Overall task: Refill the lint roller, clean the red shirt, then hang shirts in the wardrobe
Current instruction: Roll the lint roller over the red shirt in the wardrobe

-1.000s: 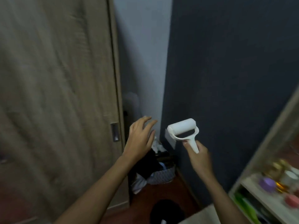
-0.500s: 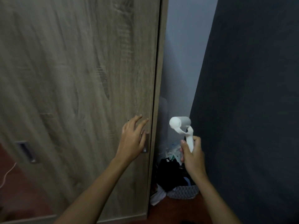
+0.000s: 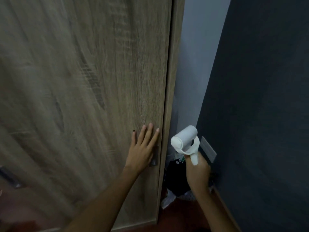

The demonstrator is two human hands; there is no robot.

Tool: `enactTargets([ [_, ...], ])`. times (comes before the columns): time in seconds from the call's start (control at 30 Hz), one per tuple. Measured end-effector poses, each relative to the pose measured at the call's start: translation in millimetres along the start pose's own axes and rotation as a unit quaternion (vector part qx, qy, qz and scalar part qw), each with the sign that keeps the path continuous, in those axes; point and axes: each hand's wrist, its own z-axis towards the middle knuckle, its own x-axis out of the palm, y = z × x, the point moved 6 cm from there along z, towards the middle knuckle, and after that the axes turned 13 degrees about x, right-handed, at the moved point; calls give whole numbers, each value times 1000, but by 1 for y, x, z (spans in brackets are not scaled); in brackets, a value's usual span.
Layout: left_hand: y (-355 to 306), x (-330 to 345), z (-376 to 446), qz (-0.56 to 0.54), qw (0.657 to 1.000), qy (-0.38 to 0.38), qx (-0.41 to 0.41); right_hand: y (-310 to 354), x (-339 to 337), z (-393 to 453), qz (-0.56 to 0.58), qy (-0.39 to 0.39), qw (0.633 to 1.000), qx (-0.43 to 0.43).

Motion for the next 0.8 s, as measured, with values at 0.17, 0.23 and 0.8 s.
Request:
enactTargets([
  [0.17, 2, 24, 7, 33, 999, -19, -29, -5, 13, 17, 20, -28, 999, -41],
  [0.23, 4, 27, 7, 48, 998, -36, -21, -6, 18, 24, 41, -32, 998, -45],
  [0.8, 44, 20, -39, 98, 992, -21, -83, 48, 25, 21, 158, -2, 981, -111],
])
